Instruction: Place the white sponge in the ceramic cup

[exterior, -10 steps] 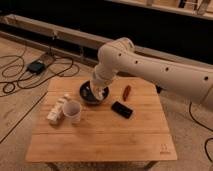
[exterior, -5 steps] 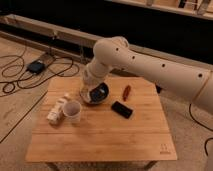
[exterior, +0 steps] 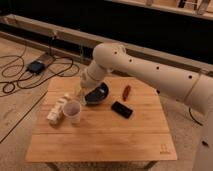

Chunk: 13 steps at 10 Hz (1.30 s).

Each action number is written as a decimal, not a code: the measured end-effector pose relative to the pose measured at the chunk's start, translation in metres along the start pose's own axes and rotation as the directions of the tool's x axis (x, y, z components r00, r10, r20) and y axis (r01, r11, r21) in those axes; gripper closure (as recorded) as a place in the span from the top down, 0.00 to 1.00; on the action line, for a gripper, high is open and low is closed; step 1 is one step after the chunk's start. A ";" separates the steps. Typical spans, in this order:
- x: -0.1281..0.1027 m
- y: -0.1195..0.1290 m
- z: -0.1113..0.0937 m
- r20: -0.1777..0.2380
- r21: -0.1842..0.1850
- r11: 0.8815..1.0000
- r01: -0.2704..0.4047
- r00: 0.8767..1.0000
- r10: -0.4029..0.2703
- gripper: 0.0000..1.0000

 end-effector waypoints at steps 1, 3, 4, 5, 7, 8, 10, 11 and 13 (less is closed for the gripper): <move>0.003 -0.008 0.005 0.008 0.025 0.999 0.026 1.000 -0.026 0.00; 0.003 -0.022 0.011 0.025 0.064 0.996 0.065 0.997 -0.067 0.00; 0.002 -0.028 0.014 0.036 0.083 0.993 0.083 0.996 -0.086 0.00; 0.001 -0.034 0.019 0.049 0.103 0.990 0.099 0.993 -0.105 0.00; -0.002 -0.035 0.028 0.064 0.129 0.985 0.111 0.991 -0.120 0.00; -0.003 -0.034 0.033 0.068 0.141 0.983 0.115 0.990 -0.125 0.01; -0.002 -0.033 0.042 0.066 0.161 0.979 0.122 0.989 -0.135 0.14; -0.002 -0.032 0.047 0.065 0.171 0.977 0.127 0.988 -0.140 0.26; -0.002 -0.029 0.053 0.068 0.180 0.975 0.129 0.987 -0.143 0.44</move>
